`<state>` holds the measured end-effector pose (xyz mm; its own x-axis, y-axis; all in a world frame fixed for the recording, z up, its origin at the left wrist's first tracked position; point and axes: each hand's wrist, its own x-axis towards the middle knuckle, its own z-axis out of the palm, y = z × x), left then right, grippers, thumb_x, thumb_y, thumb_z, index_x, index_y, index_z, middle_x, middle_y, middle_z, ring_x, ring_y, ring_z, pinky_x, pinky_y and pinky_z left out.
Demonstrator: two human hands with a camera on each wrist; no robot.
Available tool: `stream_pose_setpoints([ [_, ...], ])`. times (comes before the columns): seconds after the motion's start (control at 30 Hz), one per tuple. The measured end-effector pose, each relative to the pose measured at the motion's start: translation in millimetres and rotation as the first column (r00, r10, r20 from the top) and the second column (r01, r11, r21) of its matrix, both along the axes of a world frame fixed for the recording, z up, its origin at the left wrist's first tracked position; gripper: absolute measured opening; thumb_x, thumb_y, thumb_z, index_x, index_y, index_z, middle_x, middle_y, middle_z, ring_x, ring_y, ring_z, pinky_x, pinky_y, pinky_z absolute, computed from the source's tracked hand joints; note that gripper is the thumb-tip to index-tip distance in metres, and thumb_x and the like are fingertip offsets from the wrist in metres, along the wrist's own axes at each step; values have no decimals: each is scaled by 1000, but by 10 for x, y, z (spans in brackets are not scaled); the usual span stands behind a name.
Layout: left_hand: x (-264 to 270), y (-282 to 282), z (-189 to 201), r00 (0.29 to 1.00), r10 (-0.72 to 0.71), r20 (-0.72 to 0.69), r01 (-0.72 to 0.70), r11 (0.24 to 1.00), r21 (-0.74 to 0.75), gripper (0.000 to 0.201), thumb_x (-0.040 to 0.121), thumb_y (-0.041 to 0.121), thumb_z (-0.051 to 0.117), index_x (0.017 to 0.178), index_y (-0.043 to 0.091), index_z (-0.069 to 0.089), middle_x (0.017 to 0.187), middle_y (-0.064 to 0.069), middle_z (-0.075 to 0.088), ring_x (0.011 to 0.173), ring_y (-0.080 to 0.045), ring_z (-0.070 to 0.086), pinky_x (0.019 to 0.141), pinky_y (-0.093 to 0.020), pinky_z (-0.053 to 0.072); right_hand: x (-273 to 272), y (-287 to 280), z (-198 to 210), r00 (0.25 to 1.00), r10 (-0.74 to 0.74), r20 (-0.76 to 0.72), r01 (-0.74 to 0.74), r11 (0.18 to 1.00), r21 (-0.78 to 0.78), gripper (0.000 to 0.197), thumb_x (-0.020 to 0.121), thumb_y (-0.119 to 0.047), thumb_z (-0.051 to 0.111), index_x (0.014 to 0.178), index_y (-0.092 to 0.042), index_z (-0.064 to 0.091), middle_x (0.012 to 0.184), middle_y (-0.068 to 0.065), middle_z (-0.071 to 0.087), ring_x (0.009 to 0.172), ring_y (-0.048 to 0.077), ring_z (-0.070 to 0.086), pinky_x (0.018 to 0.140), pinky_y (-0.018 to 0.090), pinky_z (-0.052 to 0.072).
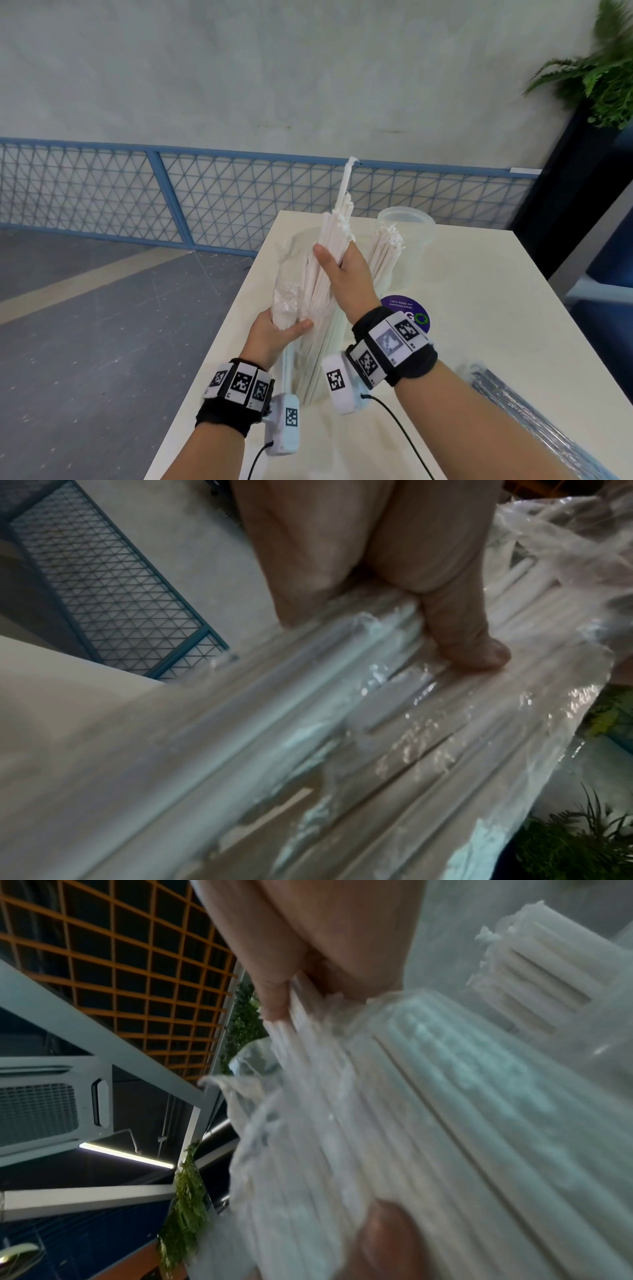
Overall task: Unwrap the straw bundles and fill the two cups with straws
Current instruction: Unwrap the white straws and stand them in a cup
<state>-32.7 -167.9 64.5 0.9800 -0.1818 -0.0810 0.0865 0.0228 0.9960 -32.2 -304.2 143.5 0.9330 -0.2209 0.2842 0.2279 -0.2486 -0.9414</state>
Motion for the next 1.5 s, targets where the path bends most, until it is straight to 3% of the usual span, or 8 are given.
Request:
stream_pose_setpoints([
  [0.2, 31, 10, -24, 1000, 27, -4, -27, 998, 62, 11, 72, 0, 74, 75, 8, 66, 66, 2, 69, 63, -9, 65, 57, -12, 51, 27, -35, 169, 998, -43, 53, 37, 992, 123, 30, 90, -31, 57, 109, -8, 54, 94, 5, 63, 95, 24, 63, 84, 39, 53],
  [0.43, 4, -56, 64, 999, -4, 45, 0, 996, 90, 15, 75, 0, 72, 84, 8, 64, 76, 1, 67, 63, 0, 66, 55, -5, 47, 5, -3, -41, 993, 26, -118, -35, 997, -74, 40, 72, -28, 77, 106, -9, 66, 97, 5, 72, 90, 16, 68, 81, 31, 56],
  [0.6, 17, -41, 63, 999, 9, 42, -12, 997, 79, 15, 74, 0, 72, 80, 11, 64, 72, 3, 67, 58, 3, 65, 54, -5, 47, 24, -5, -108, 999, -11, -45, 8, 999, -52, 29, 81, -26, 70, 98, -4, 68, 94, 9, 72, 81, 12, 65, 65, 5, 46],
  [0.83, 77, -36, 41, 999, 5, 40, -8, 996, 87, 17, 75, -2, 71, 75, 13, 62, 69, 1, 66, 54, 7, 62, 55, -6, 48, 104, -79, 66, 999, -20, 34, 17, 996, 87, 29, 85, -27, 64, 97, -1, 66, 95, 8, 71, 90, 17, 66, 76, 20, 51],
  [0.97, 113, -7, 1, 1000, 18, 22, -20, 997, 71, 18, 73, -1, 73, 73, 15, 64, 55, 13, 69, 57, 4, 65, 56, -7, 49, 134, -147, 163, 998, -19, 66, 8, 987, 163, 26, 87, -25, 62, 89, 1, 65, 84, 4, 69, 81, 11, 65, 71, 16, 49],
  [1.1, 152, 14, -35, 999, 28, 30, -30, 997, 73, 17, 72, 2, 74, 75, 16, 67, 58, 13, 70, 60, 3, 65, 59, -9, 50, 216, -232, 348, 990, -115, 83, 83, 945, 317, 14, 89, -21, 59, 84, -8, 59, 72, 3, 62, 74, 21, 60, 66, 32, 51],
  [1.23, 168, 82, -81, 999, 23, 41, -25, 998, 61, 18, 72, 8, 75, 81, 21, 70, 70, 13, 73, 72, 1, 68, 66, -11, 52, 302, -361, 483, 980, -192, 44, 145, 852, 504, 10, 91, -13, 54, 88, -3, 54, 68, 7, 58, 57, 14, 55, 49, 20, 43],
  [1.5, 180, 75, -68, 999, 19, 26, -20, 1000, 22, 26, 77, 0, 69, 87, 24, 68, 77, 19, 73, 80, 4, 68, 76, -12, 52, 387, -442, 445, 975, -223, -16, 181, 745, 642, 23, 91, -13, 53, 68, -13, 54, 67, 6, 58, 63, 20, 55, 55, 27, 45],
])
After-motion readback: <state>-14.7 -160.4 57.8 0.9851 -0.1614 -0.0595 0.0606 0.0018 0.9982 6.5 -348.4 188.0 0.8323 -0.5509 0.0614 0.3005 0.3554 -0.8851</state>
